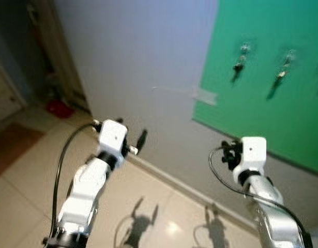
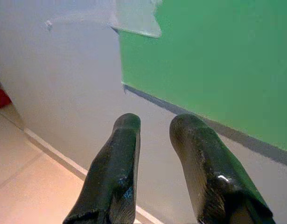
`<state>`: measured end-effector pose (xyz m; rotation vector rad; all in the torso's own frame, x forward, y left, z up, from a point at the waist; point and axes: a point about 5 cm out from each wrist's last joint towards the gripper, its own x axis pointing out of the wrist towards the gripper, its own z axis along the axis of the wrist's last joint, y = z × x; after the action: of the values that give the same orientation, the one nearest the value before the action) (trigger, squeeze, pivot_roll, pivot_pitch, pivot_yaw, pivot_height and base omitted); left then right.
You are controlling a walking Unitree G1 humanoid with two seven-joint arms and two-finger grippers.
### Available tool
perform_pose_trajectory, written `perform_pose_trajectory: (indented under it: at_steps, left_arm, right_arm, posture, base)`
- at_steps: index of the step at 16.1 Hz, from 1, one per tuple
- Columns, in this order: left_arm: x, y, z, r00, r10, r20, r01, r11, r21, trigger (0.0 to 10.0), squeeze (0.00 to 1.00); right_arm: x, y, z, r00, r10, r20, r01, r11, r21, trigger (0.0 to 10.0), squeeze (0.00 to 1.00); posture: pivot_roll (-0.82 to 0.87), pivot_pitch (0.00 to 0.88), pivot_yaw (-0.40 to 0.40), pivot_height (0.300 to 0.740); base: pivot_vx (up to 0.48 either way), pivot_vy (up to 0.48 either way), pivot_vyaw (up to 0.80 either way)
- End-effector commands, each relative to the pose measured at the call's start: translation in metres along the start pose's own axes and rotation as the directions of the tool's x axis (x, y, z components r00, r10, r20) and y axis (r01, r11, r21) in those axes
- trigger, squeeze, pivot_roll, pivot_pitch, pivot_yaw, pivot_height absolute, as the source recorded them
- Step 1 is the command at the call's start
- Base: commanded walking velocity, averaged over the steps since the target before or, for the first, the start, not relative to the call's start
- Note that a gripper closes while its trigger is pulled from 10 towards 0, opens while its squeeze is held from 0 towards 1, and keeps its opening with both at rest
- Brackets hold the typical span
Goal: Hang keys on a hook
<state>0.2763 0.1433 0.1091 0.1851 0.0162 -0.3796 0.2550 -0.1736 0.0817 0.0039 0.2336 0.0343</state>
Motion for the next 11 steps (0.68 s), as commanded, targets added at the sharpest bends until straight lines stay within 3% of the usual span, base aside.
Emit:
perform_pose_trajectory:
  at_steps: [1, 7, 10, 11]
  left_arm:
    - [0.0, 0.008, 0.003, 1.0, 0.028, 0.011, -0.028, 0.999, 0.023, 10.0, 0.0]
    - [0.002, 0.014, 0.006, 0.997, 0.075, 0.021, -0.075, 0.997, 0.018, 10.0, 0.0]
    - [0.002, 0.016, 0.005, 0.995, 0.103, 0.001, -0.103, 0.995, -0.009, 10.0, 0.0]
    - [0.004, 0.018, 0.006, 0.991, 0.131, -0.013, -0.132, 0.99, -0.056, 10.0, 0.0]
  right_arm:
    - [0.001, 0.003, 0.008, 1.0, 0.0, 0.027, 0.0, 1.0, 0.005, 10.0, 0.0]
    - [0.004, 0.007, 0.025, 0.997, 0.014, 0.08, -0.01, 0.999, -0.051, 10.0, 0.0]
    - [0.005, 0.005, 0.031, 0.995, -0.03, 0.098, 0.033, 0.999, -0.035, 10.0, 0.0]
    - [0.003, 0.0, 0.025, 0.994, -0.086, 0.069, 0.088, 0.996, -0.027, 10.0, 0.0]
  posture:
    - [-0.04, 0.0, -0.007, 0.74]
    - [-0.05, 0.0, -0.008, 0.74]
    - [-0.05, 0.0, -0.009, 0.74]
    - [-0.06, 0.0, 0.002, 0.74]
  base:
    - [0.0, 0.435, -0.8]
    - [0.0, 0.0, -0.8]
    - [0.0, 0.0, -0.8]
    - [0.0, 0.0, -0.8]
